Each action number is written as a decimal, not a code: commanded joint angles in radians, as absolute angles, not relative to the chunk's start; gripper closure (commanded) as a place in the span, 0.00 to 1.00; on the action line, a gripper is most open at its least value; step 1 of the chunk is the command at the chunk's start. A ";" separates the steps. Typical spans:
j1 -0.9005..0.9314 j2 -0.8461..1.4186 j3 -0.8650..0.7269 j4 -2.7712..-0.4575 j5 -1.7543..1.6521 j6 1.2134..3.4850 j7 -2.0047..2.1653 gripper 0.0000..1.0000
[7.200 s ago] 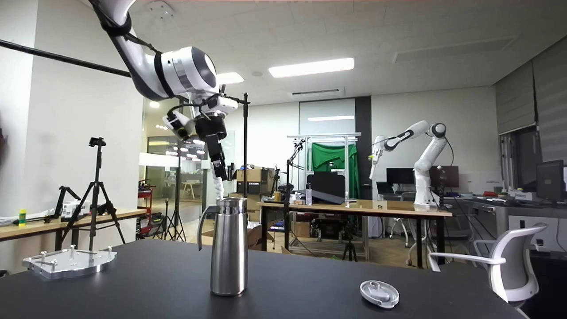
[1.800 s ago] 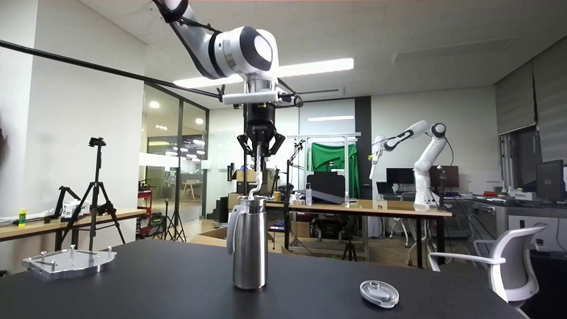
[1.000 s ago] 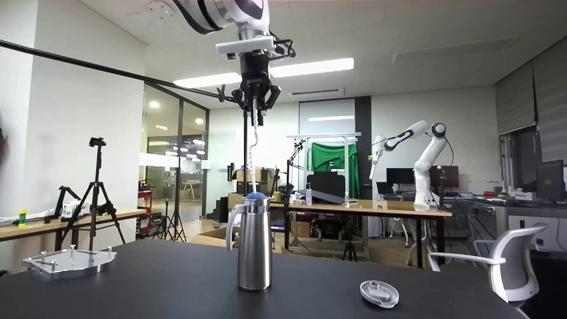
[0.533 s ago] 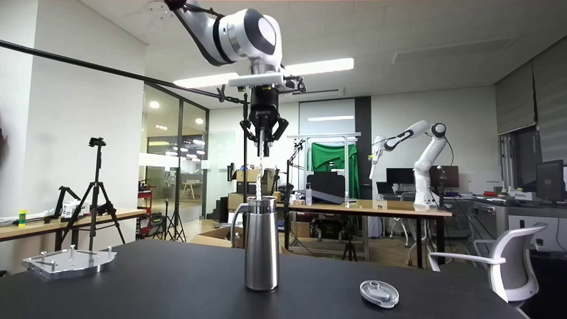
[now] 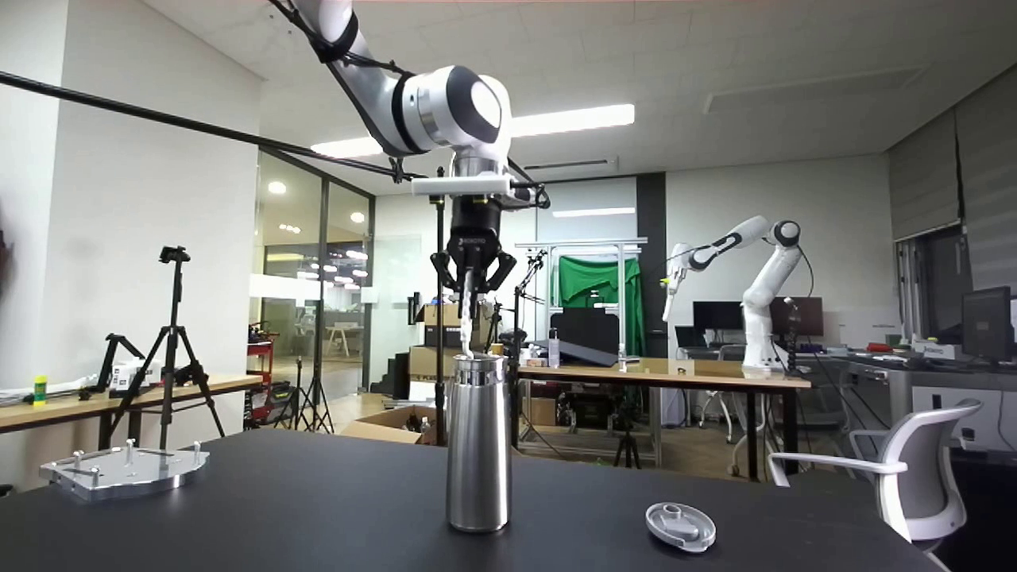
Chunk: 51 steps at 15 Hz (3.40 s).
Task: Move the brush inside the flask up and down
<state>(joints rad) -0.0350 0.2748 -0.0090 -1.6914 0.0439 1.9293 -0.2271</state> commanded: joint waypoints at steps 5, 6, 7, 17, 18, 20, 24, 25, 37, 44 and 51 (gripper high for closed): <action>-0.046 0.160 -0.012 -1.588 0.046 1.814 -0.241 0.96; -0.052 0.152 -0.013 -1.578 0.063 1.800 -0.254 0.96; -0.058 0.150 -0.016 -1.579 0.082 1.802 -0.265 0.96; -0.102 0.289 -0.023 -1.657 0.167 1.868 -0.281 0.96; -0.100 0.293 -0.021 -1.654 0.160 1.870 -0.279 0.96; -0.091 0.277 -0.018 -1.651 0.138 1.871 -0.274 0.96; -0.071 0.170 -0.012 -1.640 0.080 1.829 -0.289 0.96; -0.068 0.145 -0.010 -1.633 0.075 1.812 -0.298 0.96; -0.082 0.181 -0.029 -1.691 0.168 1.872 -0.353 0.96; -0.082 0.270 -0.023 -1.674 0.127 1.863 -0.305 0.96; -0.068 0.169 -0.022 -1.656 0.027 1.782 -0.292 0.96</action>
<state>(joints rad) -0.0753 0.2313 -0.0226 -1.6635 0.0557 1.8257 -0.3139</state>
